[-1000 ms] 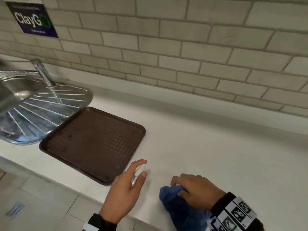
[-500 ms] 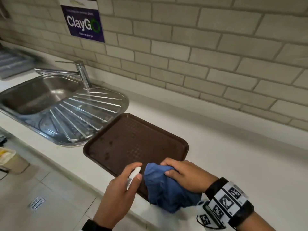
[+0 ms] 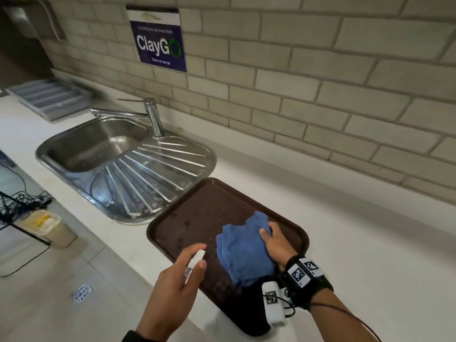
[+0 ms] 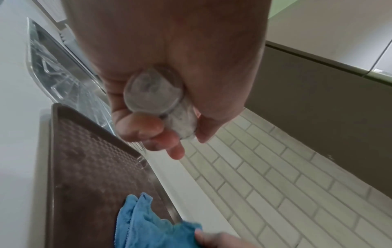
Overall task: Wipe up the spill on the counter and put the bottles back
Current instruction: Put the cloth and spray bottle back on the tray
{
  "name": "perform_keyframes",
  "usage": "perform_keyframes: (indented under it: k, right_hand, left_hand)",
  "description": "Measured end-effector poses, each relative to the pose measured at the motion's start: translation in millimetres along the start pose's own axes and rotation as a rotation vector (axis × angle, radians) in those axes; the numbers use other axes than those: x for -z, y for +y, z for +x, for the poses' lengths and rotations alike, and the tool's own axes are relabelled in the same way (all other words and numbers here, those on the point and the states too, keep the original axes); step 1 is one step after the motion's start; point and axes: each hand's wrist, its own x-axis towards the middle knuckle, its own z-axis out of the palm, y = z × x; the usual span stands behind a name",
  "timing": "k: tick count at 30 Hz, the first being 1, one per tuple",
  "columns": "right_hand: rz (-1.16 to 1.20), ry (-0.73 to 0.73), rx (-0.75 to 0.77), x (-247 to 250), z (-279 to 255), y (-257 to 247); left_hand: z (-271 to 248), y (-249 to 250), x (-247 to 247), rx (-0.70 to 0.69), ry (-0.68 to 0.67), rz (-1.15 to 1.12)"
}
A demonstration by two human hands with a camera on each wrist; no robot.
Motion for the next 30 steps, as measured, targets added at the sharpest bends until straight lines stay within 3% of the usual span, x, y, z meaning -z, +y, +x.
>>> perform_keyframes:
  k: [4, 12, 17, 23, 30]
  right_hand:
    - [-0.101, 0.012, -0.097, 13, -10, 27]
    - [-0.382, 0.011, -0.073, 33, -40, 31]
    - [-0.37, 0.024, -0.037, 33, -64, 25]
    - [-0.327, -0.01, -0.026, 20, -76, 4]
    - [-0.516, 0.191, -0.197, 4, -77, 4]
  left_hand:
    - [15, 8, -11, 0.052, 0.022, -0.002]
    - [70, 20, -35, 0.056, -0.046, -0.049]
    - [128, 12, -38, 0.064, -0.107, 0.073]
    - [184, 6, -41, -0.024, -0.054, 0.104]
    - [226, -11, -31, -0.064, -0.091, 0.126]
